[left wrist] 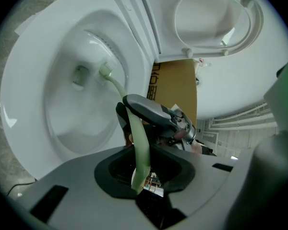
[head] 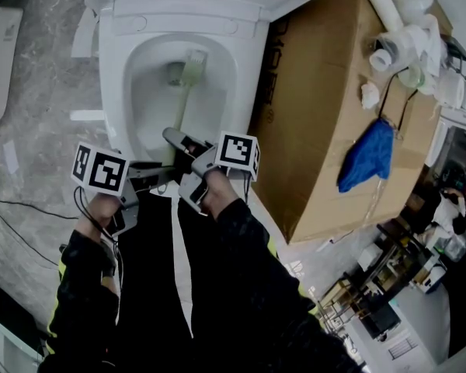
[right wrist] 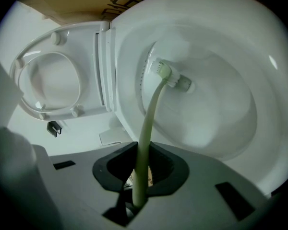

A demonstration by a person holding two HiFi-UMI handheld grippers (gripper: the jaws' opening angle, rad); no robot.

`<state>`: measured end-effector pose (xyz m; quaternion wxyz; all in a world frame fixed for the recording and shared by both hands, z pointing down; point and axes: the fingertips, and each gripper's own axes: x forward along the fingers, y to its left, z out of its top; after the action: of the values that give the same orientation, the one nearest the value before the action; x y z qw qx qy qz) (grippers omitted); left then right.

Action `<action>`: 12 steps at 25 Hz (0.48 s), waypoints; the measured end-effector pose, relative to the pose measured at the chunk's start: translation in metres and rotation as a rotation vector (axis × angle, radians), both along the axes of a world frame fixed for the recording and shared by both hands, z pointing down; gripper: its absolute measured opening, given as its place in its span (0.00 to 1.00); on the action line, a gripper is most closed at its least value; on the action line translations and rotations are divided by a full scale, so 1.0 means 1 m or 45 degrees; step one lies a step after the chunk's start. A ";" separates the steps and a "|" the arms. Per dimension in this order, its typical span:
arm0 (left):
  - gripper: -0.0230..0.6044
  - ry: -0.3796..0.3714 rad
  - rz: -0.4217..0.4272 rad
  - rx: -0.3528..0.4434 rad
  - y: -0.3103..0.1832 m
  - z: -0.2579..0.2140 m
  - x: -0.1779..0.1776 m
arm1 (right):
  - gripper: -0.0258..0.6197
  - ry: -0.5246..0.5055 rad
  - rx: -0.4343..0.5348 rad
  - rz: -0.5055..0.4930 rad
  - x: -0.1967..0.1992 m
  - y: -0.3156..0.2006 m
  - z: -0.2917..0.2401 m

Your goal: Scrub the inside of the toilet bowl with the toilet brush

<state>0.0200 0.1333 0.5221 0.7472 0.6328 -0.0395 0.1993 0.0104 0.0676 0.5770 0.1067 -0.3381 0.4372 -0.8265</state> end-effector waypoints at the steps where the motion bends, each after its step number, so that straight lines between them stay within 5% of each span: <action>1: 0.18 0.007 0.001 -0.004 0.001 -0.001 0.000 | 0.14 0.002 -0.004 0.004 0.001 0.001 0.000; 12: 0.17 0.040 0.017 -0.051 0.015 -0.007 0.002 | 0.14 0.006 -0.062 0.058 0.007 0.018 -0.005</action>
<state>0.0217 0.1486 0.5153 0.7588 0.6211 -0.0198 0.1951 0.0175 0.0854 0.5718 0.1161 -0.3526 0.4093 -0.8335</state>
